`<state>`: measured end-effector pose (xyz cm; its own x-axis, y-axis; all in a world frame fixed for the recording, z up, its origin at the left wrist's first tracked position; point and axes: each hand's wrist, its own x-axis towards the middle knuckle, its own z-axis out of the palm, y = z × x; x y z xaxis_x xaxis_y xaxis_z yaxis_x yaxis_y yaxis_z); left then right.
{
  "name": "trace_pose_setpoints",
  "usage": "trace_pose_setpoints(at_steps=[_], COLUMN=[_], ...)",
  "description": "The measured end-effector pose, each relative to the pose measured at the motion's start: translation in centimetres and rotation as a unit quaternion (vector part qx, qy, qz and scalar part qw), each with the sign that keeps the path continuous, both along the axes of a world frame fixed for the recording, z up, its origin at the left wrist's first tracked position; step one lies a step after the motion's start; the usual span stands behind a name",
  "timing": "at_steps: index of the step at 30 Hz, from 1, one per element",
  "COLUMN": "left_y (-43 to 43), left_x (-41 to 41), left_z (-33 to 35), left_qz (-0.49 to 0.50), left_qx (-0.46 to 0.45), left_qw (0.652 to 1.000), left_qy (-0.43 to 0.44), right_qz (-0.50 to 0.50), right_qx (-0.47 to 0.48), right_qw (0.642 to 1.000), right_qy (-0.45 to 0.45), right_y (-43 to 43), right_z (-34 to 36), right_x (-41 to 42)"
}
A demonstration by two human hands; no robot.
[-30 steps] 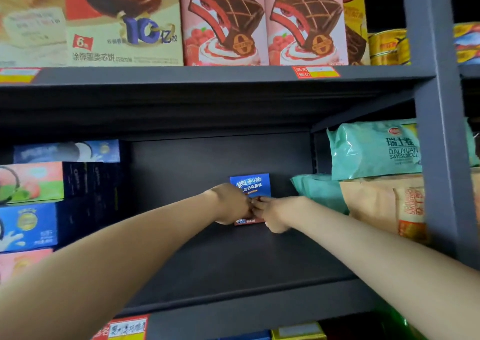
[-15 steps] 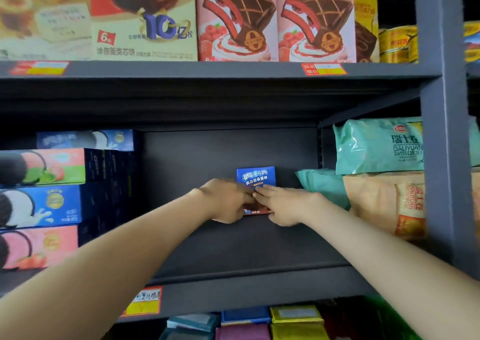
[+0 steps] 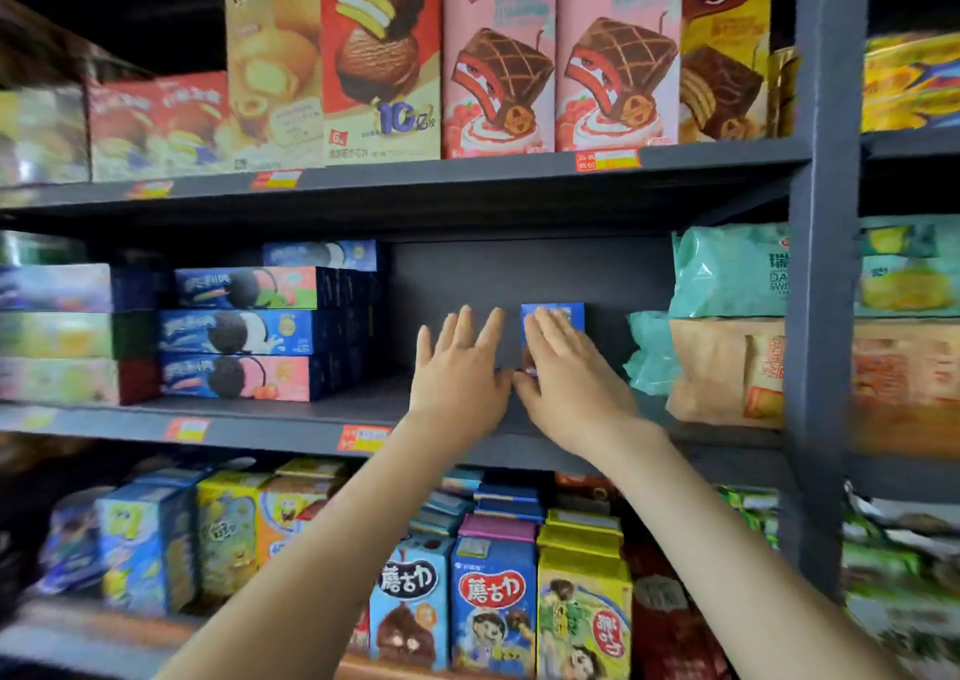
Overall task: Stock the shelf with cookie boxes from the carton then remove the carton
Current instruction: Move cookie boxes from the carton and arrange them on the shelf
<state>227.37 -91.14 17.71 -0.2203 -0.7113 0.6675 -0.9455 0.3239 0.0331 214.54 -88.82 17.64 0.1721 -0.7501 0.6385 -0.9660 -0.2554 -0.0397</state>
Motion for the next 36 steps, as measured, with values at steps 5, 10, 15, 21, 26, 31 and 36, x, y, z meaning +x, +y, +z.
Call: trace_pose_setpoints(at_steps=[5, 10, 15, 21, 26, 31, 36], left_y=[6.1, 9.6, 11.1, 13.8, 17.8, 20.5, 22.3], left_x=[1.9, 6.8, 14.5, 28.2, 39.3, 44.9, 47.2], left_z=[-6.0, -13.9, -23.5, -38.7, -51.6, -66.5, -84.4], left_qz=[-0.037, -0.045, 0.044, 0.211, 0.33, 0.386, 0.399], left_qx=[-0.058, -0.081, 0.029, 0.207, 0.378, 0.483, 0.555], left_qw=[0.995, 0.987, 0.987, 0.934, 0.831, 0.748, 0.684], left_qy=[0.067, 0.133, 0.153, 0.202, 0.24, 0.242, 0.253], right_qz=[0.058, 0.102, 0.182, 0.262, 0.31, 0.317, 0.314], right_qx=[-0.069, -0.097, 0.002, 0.198, 0.381, 0.496, 0.577], right_qw=[0.996, 0.989, 0.983, 0.944, 0.865, 0.789, 0.711], right_qy=[-0.02, -0.04, -0.035, 0.039, 0.1, 0.175, 0.252], right_y=[5.4, 7.4, 6.4, 6.8, 8.1, 8.1, 7.0], right_z=[-5.3, -13.8, -23.8, -37.8, -49.7, -65.3, -85.9], right_x=[1.9, 6.4, 15.4, 29.5, 39.3, 45.1, 48.3])
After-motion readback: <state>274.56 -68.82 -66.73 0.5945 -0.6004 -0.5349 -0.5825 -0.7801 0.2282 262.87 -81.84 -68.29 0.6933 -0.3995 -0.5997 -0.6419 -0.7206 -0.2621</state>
